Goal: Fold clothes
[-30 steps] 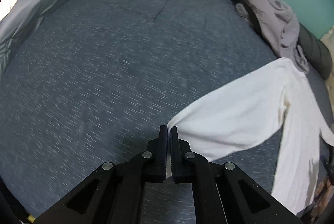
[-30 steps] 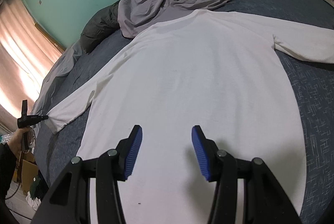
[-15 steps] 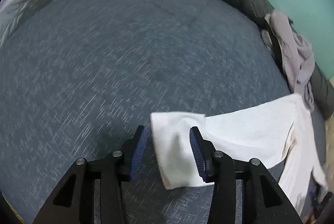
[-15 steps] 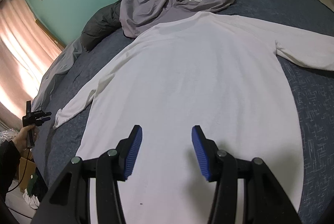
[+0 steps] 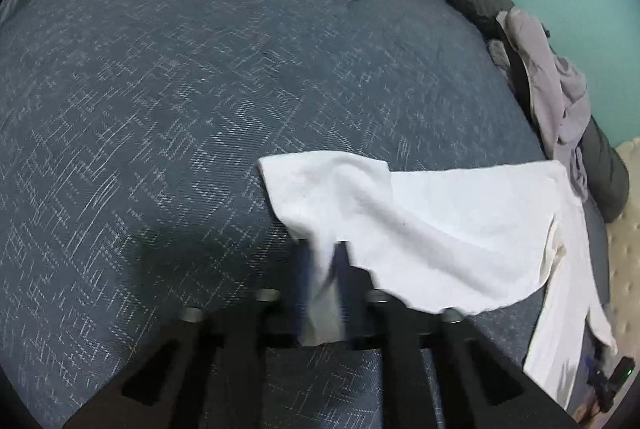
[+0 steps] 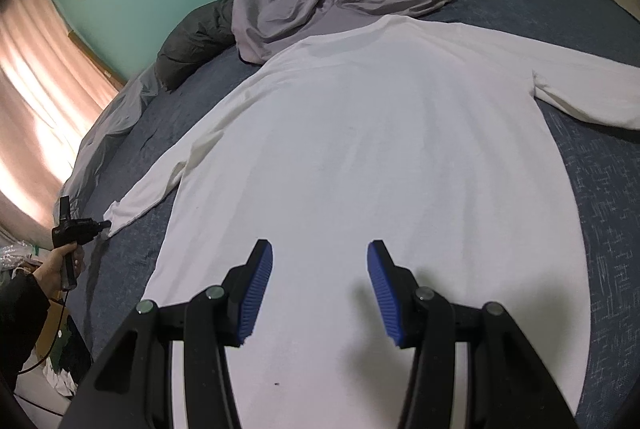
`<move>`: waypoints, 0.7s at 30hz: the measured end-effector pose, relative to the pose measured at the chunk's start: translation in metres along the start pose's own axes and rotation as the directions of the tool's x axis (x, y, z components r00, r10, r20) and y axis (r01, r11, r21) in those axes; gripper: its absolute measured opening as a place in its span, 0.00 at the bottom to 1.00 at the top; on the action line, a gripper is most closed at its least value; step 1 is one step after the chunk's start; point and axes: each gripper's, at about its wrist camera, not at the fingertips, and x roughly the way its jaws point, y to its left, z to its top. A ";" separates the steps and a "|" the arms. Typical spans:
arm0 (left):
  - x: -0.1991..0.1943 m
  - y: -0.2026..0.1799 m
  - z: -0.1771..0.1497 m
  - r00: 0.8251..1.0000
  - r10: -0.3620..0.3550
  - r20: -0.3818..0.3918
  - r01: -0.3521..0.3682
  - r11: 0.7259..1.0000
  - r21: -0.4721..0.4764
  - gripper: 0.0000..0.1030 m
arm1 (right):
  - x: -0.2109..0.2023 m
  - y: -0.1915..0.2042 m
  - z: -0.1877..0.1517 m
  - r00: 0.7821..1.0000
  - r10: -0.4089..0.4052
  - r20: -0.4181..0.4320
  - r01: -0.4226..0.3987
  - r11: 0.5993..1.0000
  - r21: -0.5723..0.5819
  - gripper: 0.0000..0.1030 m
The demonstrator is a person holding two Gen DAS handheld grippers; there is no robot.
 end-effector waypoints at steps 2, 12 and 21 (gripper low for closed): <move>-0.001 -0.003 0.001 1.000 0.008 0.004 -0.008 1.000 0.018 0.03 | 0.000 -0.002 0.000 1.000 -0.004 0.001 0.004 1.000 0.008 0.49; -0.053 -0.005 0.046 0.989 0.065 0.135 -0.074 0.995 0.064 0.02 | 0.002 0.006 -0.001 1.000 0.005 -0.005 -0.005 1.000 -0.011 0.49; -0.064 -0.005 0.092 0.979 0.107 0.172 -0.125 0.988 0.094 0.02 | 0.012 0.005 -0.006 1.000 -0.012 -0.029 0.012 1.000 0.005 0.49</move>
